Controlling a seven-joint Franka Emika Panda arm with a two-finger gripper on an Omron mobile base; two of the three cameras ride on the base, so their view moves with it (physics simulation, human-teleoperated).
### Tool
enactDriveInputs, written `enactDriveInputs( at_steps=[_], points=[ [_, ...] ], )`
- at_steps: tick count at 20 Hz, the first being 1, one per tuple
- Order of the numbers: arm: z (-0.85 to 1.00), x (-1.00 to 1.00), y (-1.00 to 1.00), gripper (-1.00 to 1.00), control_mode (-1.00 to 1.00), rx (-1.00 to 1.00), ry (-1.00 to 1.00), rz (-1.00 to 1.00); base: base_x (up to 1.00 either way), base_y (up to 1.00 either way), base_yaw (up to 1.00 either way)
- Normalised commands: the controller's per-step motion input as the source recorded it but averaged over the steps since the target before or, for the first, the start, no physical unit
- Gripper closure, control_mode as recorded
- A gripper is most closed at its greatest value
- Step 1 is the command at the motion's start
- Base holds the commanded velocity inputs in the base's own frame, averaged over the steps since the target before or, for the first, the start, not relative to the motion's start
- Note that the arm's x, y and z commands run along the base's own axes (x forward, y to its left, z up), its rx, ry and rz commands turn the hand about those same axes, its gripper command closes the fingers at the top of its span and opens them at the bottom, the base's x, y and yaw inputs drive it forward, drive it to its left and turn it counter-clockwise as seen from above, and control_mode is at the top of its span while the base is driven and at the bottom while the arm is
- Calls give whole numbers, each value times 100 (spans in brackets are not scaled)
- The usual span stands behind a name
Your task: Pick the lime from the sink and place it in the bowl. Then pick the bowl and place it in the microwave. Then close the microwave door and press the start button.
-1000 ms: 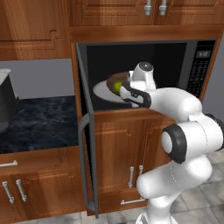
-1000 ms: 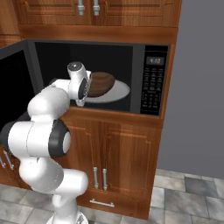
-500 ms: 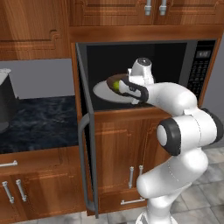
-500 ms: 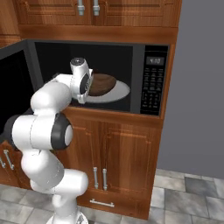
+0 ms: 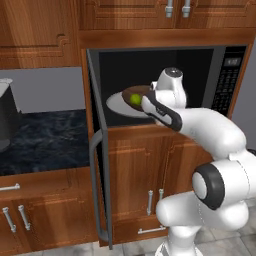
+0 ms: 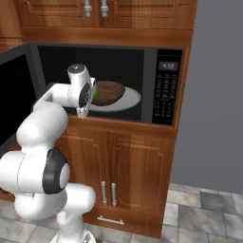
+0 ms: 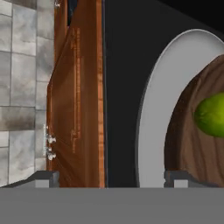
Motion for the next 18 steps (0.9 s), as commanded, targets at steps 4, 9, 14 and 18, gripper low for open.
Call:
enactDriveInputs(
  at_steps=[4,9,14,18],
  points=[
    [21,-100,0,-100,-100,0,-6,0,0,0,0],
    [46,-100,0,-100,-100,0,-5,0,0,0,0],
    [52,-100,0,-100,-100,1,-3,1,0,0,0],
    [55,-100,0,-100,-100,4,-2,4,0,0,0]
  ],
)
